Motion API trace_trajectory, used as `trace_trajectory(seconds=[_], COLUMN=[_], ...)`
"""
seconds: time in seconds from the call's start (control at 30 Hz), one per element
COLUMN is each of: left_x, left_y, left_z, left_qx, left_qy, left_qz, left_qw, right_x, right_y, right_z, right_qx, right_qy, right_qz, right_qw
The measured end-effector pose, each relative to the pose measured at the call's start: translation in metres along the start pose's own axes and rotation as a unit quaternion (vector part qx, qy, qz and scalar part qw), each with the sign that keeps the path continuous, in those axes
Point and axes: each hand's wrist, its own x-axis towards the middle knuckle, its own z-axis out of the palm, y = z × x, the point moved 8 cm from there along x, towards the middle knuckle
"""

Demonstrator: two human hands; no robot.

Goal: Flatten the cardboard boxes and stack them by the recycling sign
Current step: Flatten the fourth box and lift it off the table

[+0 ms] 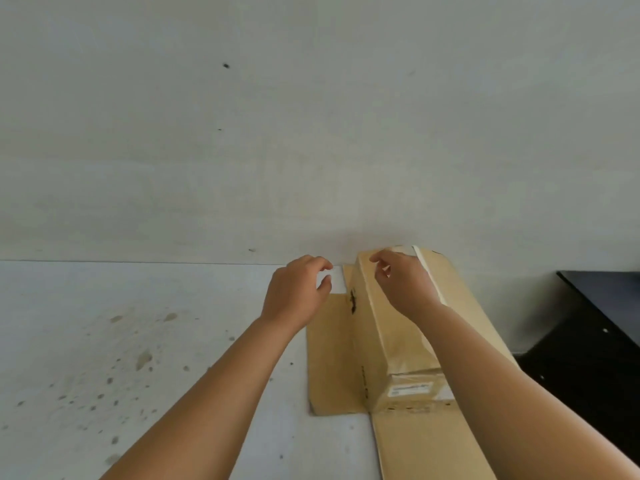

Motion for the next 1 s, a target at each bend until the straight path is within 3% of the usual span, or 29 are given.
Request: trace_trajectory(seconds=[0.17, 0.33, 0.53, 0.8, 1.0], left_x=[0.004, 0.005, 0.003, 0.003, -0.006], left_y=[0.046, 0.066, 0.059, 0.042, 0.028], left_z=[0.064, 0.104, 0.114, 0.125, 0.152], left_qx=[0.003, 0.003, 0.005, -0.035, -0.067], left_qy=[-0.07, -0.115, -0.137, -0.162, -0.218], left_qz=[0.021, 0.037, 0.02, -0.043, -0.127], left_qw=[0.997, 0.993, 0.99, 0.985, 0.965], right_x=[-0.005, -0.013, -0.026, -0.026, -0.016], right_y=[0.083, 0.158, 0.199, 0.19, 0.156], right_z=[-0.006, 0.001, 0.019, 0.026, 0.017], right_qx=[-0.079, -0.177, -0.114, -0.058, 0.051], right_qy=[-0.001, -0.069, -0.145, -0.178, -0.143], right_qz=[0.076, 0.186, 0.291, 0.27, 0.236], right_qw=[0.994, 0.964, 0.939, 0.944, 0.96])
